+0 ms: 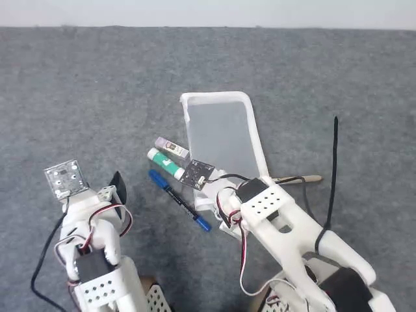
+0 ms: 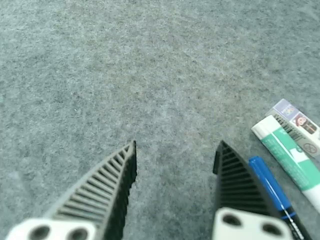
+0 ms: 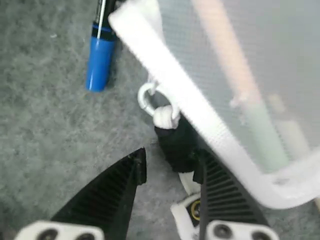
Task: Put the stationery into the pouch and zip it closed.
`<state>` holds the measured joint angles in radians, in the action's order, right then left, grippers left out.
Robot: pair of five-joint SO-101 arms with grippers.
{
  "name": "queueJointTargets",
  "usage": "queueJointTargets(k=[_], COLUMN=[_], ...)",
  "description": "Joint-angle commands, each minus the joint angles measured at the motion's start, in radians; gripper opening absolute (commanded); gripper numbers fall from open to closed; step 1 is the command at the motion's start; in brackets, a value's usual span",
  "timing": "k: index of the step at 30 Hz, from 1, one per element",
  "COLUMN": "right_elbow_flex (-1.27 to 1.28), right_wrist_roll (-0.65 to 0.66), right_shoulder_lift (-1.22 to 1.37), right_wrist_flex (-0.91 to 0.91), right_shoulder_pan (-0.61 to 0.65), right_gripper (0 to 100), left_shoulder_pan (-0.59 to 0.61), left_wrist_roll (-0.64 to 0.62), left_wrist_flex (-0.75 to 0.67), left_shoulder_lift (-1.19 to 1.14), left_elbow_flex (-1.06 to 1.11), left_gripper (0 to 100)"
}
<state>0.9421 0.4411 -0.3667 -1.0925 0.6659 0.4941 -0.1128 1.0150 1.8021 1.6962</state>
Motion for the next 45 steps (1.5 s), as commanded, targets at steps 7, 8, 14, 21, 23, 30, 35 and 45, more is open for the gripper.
queueJointTargets(k=[7,8,14,21,23,30,35,45], right_elbow_flex=[-0.009,-0.002,0.034,0.109,0.120,0.164,0.175,0.101], right_wrist_roll=[0.012,0.012,0.012,0.040,0.061,0.069,0.071,0.071], right_shoulder_lift=[-0.219,-0.237,-0.263,-0.263,-0.263,-0.262,-0.251,-0.036], right_wrist_flex=[-0.088,-0.088,-0.079,0.027,0.036,0.094,0.114,0.160], right_shoulder_pan=[-0.016,-0.016,-0.016,-0.012,-0.012,0.019,0.024,0.018], right_gripper=[16.0,16.0,25.4,22.9,22.9,22.9,22.7,22.6], left_shoulder_pan=[0.005,0.005,0.005,0.005,0.005,0.005,0.005,0.005], left_wrist_roll=[-0.005,-0.005,-0.005,-0.005,-0.005,-0.005,-0.005,-0.003], left_wrist_flex=[-0.029,-0.029,-0.029,-0.029,-0.029,-0.029,-0.029,-0.029], left_shoulder_lift=[0.020,0.020,0.020,0.020,0.020,0.020,0.020,0.020], left_elbow_flex=[-0.016,-0.016,-0.016,-0.016,-0.016,-0.016,-0.016,-0.016], left_gripper=[24,24,24,24,24,24,24,24])
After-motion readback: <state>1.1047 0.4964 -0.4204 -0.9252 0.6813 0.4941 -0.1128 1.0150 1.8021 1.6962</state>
